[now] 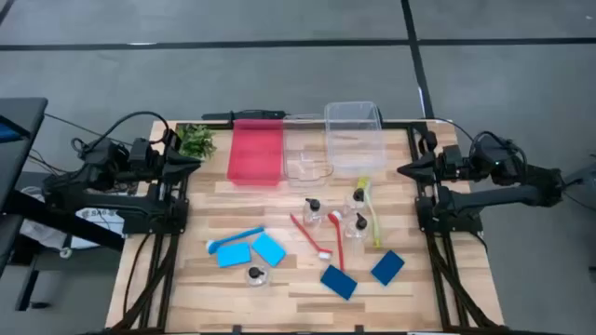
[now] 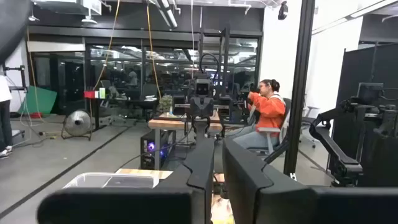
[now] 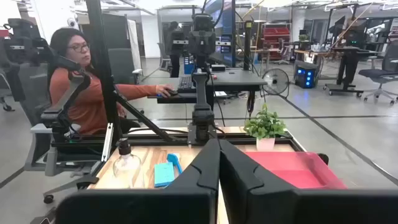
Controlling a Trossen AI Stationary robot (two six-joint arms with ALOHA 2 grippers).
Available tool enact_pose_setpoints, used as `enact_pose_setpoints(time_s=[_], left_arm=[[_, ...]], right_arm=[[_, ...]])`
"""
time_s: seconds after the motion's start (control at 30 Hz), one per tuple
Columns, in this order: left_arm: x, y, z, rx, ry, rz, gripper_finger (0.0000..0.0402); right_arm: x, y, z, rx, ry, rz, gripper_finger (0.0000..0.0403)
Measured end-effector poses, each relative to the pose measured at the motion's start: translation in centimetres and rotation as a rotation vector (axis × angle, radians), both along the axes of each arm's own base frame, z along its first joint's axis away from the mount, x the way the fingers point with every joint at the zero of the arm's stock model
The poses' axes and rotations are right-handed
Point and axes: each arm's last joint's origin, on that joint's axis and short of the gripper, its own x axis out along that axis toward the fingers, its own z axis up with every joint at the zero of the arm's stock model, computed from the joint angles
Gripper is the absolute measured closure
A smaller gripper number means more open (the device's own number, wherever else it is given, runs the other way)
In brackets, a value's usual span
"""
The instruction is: Pick & Place Kitchen Sink Supplies
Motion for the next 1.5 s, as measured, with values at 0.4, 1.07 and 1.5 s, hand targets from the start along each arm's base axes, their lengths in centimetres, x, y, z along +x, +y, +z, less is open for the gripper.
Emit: enact_pose_setpoints(time_s=[0.4,1.07,1.5], left_arm=[[-0.01,0.00,0.07,0.000,-0.008,0.000,0.0366],[-0.04,0.00,0.18,0.000,-0.019,0.000,0.0366],[-0.04,0.00,0.19,0.000,-0.020,0.000,0.0366]], right_arm=[[0.00,0.00,0.00,0.000,0.000,0.000,0.0403],[0.00,0.00,0.00,0.000,0.000,0.000,0.0403],[0.00,0.00,0.01,0.000,0.000,0.000,0.0403]])
